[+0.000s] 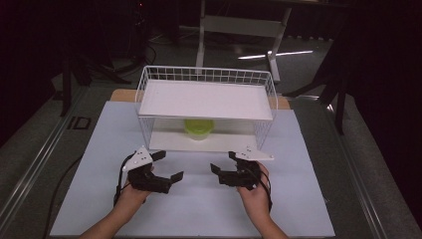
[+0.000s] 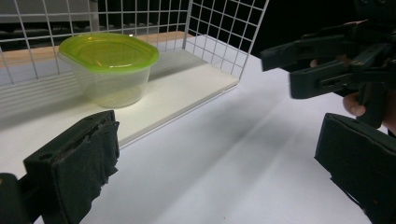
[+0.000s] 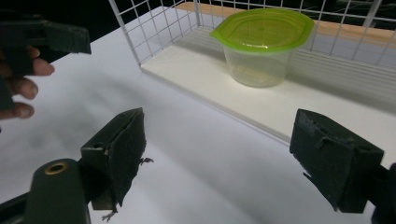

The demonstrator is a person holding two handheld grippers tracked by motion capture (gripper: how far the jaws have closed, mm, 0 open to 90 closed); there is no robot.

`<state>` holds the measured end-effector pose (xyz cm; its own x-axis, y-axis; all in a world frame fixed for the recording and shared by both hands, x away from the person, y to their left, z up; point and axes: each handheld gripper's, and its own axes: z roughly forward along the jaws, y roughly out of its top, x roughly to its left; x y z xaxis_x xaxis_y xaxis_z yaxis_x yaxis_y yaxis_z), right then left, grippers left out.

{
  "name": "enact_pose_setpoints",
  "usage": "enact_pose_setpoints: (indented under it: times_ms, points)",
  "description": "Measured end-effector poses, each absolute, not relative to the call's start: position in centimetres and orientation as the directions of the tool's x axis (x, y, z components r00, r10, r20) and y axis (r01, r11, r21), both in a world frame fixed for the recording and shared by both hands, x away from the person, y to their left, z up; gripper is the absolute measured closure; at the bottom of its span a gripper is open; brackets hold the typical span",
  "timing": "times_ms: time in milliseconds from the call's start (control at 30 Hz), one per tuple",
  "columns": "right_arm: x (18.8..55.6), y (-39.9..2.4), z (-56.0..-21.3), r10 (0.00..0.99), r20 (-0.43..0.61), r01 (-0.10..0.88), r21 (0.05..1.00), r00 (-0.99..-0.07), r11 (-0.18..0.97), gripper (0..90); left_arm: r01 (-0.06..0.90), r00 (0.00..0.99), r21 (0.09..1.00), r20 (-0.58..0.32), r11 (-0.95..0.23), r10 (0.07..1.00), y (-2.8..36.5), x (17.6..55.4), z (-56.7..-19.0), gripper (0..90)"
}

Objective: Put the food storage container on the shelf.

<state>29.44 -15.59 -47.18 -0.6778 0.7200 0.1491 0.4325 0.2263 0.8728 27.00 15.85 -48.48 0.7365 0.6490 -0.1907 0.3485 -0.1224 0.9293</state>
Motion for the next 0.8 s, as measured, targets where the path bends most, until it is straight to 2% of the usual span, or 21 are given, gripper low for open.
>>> enact_pose_setpoints:
  times_ms: [233,800]
  points:
    - [28.1,-17.7,-47.0,0.721,0.151,0.425,0.879,-0.676,0.215,18.1,0.346,0.740,0.930,-0.191,-0.122,0.645,16.9,25.9,-48.1,0.5]
    - [24.8,-21.9,-47.1,0.733,0.154,0.434,0.876,-0.663,0.209,18.0,0.387,0.732,0.910,-0.203,-0.152,0.650,19.9,23.2,-49.7,0.5]
